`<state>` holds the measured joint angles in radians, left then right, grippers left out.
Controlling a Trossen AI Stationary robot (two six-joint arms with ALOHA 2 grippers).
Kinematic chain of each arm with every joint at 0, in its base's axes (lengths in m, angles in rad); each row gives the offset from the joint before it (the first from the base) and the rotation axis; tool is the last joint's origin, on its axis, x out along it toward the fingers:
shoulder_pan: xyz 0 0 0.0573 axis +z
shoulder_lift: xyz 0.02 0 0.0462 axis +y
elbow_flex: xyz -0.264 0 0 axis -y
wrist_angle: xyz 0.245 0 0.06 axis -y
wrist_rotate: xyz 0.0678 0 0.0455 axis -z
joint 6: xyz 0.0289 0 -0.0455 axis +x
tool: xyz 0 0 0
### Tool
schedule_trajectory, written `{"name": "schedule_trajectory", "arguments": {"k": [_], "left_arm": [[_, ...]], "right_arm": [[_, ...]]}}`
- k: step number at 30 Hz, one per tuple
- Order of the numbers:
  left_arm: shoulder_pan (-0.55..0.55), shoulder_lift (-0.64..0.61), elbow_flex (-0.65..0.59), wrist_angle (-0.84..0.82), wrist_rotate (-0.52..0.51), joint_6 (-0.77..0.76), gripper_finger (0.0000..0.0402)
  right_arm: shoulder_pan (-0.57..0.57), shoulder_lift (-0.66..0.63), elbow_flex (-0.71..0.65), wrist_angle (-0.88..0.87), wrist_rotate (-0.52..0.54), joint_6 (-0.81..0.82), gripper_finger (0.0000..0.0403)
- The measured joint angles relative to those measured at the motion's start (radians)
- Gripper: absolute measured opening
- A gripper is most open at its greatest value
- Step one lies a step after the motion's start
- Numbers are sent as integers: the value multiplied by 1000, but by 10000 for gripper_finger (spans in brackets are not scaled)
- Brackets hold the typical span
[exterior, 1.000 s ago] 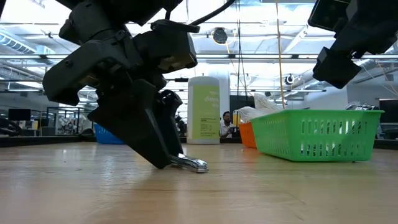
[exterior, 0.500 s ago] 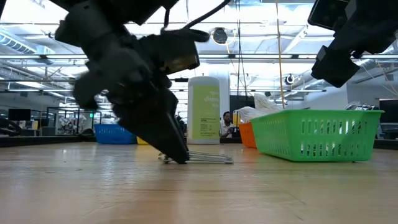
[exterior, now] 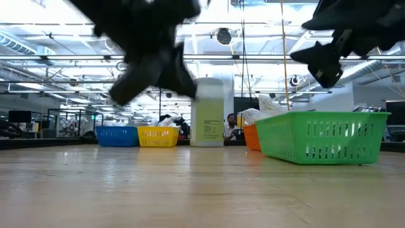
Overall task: Pick & Place Travel size toiletries
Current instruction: Put the nail cutter into the green bin
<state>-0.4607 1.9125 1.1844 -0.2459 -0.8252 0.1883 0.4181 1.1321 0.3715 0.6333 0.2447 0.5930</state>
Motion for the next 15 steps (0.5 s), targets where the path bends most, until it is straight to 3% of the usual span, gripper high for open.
{"name": "schedule_trajectory", "arguments": {"k": [5,15], "left_arm": [[11,-10,97,4,-35,138,39],[32,-14,173,17,-38,236,34]], "right_arm": [[-26,113,-1,117,68,-10,212],[-73,332,107,276,65,-64,212]]}}
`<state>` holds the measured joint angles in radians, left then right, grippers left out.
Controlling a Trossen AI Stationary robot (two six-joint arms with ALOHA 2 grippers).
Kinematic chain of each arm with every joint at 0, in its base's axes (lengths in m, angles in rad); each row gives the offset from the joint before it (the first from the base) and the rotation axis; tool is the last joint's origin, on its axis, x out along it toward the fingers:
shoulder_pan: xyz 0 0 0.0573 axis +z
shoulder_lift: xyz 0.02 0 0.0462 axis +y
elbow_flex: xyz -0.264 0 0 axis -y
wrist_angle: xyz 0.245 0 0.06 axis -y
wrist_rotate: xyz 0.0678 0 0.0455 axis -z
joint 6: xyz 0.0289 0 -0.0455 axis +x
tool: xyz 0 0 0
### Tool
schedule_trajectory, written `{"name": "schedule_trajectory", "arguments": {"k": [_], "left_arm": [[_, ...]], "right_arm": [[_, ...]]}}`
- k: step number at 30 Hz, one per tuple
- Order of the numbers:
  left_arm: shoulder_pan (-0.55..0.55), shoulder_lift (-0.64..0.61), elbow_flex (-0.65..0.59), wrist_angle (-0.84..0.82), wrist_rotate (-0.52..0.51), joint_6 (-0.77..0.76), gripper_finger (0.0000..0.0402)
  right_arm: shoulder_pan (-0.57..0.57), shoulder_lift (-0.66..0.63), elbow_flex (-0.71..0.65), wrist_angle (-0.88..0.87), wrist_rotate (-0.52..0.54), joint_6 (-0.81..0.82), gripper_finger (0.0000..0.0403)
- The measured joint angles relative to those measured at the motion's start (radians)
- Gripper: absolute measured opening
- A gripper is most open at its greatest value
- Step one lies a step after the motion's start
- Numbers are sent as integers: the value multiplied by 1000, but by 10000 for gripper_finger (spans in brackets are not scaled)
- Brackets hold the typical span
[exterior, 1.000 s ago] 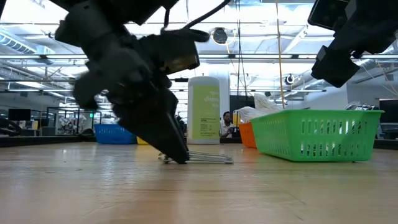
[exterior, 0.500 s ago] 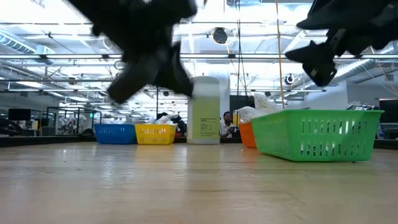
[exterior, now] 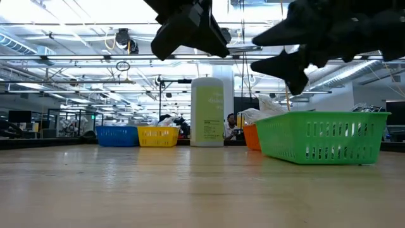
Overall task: Pick & Place Travel size toiletries
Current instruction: Put the nail cutter into the green bin
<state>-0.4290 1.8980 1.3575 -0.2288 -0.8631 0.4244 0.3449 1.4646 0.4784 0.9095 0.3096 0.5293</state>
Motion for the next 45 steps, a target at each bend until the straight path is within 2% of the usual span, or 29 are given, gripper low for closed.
{"name": "schedule_trajectory", "arguments": {"k": [6,13,18,27,31,35,37,40,45], "left_arm": [[-6,0,0,-2,1,-18,35],[-5,-1,0,2,1,-19,35],[-4,-1,0,1,1,-27,35],[-3,-1,0,-1,-1,-52,42],[-4,-2,0,2,22,-120,44],[-20,-2,25,3,31,-287,49],[-30,-2,55,-4,53,-353,65],[-36,-5,116,-28,135,-458,109],[-36,-22,188,-114,403,-512,206]], "right_arm": [[-30,56,26,97,-55,0,212],[-44,68,30,109,-78,8,205],[-44,68,30,111,-79,6,160],[-45,68,30,109,-78,-32,25],[-45,68,30,106,-79,-45,20],[-43,67,29,111,-88,-69,20],[-44,66,29,112,-101,-83,19],[-51,68,29,92,-71,-88,19],[-46,-16,31,-34,-79,-104,19]]}}
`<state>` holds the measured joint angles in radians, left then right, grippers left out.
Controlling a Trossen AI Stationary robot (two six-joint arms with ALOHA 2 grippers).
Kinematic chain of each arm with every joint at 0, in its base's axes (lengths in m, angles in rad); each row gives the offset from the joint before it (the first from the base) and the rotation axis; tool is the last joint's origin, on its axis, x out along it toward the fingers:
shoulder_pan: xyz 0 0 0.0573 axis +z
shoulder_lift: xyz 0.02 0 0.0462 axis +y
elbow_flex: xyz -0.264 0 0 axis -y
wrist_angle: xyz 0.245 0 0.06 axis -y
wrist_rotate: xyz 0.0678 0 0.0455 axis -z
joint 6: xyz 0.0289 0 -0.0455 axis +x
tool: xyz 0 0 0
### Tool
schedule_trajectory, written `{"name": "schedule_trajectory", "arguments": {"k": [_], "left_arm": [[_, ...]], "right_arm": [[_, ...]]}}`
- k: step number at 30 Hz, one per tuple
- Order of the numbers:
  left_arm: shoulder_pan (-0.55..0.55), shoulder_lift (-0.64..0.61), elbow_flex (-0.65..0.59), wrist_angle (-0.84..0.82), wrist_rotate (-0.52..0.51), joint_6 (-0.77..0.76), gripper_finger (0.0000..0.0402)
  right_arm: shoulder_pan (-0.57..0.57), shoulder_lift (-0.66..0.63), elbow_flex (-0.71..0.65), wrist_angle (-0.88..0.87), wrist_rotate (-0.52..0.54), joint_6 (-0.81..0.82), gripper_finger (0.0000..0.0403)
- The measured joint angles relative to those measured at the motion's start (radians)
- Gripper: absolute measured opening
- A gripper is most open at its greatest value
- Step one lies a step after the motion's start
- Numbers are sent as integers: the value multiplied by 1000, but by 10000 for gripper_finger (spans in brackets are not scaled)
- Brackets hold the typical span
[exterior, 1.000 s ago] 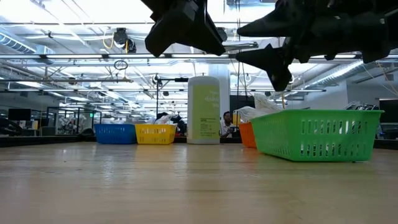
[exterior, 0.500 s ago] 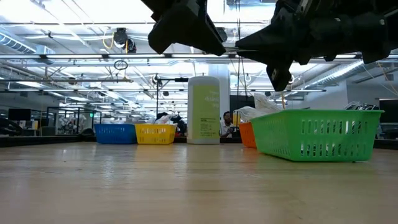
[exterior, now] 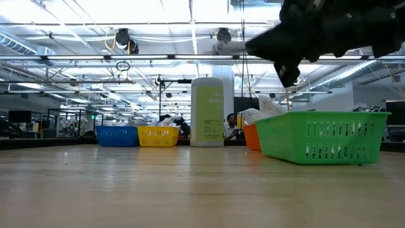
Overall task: Pick & Place Travel size toiletries
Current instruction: Put the nail cutter into the green bin, then return to Home Position
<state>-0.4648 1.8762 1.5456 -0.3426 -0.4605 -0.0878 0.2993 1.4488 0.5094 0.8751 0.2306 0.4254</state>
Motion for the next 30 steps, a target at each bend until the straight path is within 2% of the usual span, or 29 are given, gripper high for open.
{"name": "schedule_trajectory", "arguments": {"k": [2,5,11,16,21,25,30], "left_arm": [[-5,-35,3,-6,50,-26,236],[-30,-94,-14,-11,18,-28,265],[-84,-226,-161,48,-182,-36,279],[-97,-353,-368,115,-367,-138,267],[-76,-454,-525,168,-406,-286,255],[-62,-478,-580,183,-403,-344,253],[-59,-479,-588,184,-403,-358,253]], "right_arm": [[11,-74,-2,-128,21,0,19],[50,-198,0,-323,74,8,19],[121,-400,0,-777,139,193,19],[147,-427,-1,-1031,132,363,19],[147,-418,-1,-1080,105,453,26],[147,-419,-1,-1020,105,407,86],[147,-419,-1,-937,105,325,167]]}}
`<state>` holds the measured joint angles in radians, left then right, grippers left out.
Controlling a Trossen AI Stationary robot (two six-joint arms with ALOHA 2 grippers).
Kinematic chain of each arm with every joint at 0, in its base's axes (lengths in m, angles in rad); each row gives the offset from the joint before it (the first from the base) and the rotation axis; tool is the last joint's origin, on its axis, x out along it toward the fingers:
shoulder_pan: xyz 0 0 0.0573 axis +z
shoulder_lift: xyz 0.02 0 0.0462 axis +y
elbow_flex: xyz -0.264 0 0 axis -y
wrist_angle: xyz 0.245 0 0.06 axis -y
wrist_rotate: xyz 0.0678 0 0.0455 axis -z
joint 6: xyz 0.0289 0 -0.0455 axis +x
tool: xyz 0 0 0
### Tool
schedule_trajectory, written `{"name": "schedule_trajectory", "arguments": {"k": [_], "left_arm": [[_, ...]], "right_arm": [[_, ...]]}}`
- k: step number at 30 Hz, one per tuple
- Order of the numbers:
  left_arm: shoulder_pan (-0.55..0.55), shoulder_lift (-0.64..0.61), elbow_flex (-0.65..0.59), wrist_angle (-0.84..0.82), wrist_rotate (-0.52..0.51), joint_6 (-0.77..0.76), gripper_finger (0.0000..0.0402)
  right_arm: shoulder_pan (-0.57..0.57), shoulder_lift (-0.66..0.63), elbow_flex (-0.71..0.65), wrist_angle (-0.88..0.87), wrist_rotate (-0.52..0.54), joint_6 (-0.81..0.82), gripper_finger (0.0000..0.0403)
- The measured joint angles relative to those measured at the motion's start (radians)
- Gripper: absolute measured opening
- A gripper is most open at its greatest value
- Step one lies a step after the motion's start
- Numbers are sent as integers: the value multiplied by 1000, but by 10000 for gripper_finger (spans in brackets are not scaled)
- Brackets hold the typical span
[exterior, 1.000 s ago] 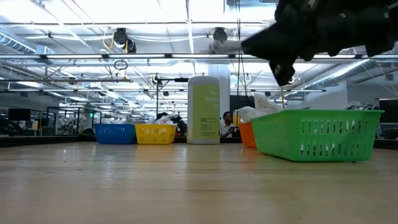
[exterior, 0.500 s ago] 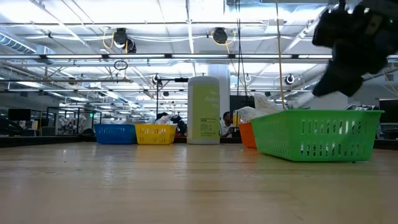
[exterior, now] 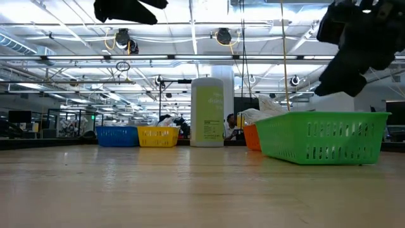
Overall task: Pick & Place Travel size toiletries
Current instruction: Return to Home Position
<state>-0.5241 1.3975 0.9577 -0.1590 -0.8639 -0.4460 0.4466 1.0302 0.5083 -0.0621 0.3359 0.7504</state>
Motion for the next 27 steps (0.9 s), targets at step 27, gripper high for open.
{"name": "schedule_trajectory", "arguments": {"k": [27], "left_arm": [[-242,-403,-3,-123,142,382,253]], "right_arm": [[1,-362,-12,247,-415,-514,248]]}}
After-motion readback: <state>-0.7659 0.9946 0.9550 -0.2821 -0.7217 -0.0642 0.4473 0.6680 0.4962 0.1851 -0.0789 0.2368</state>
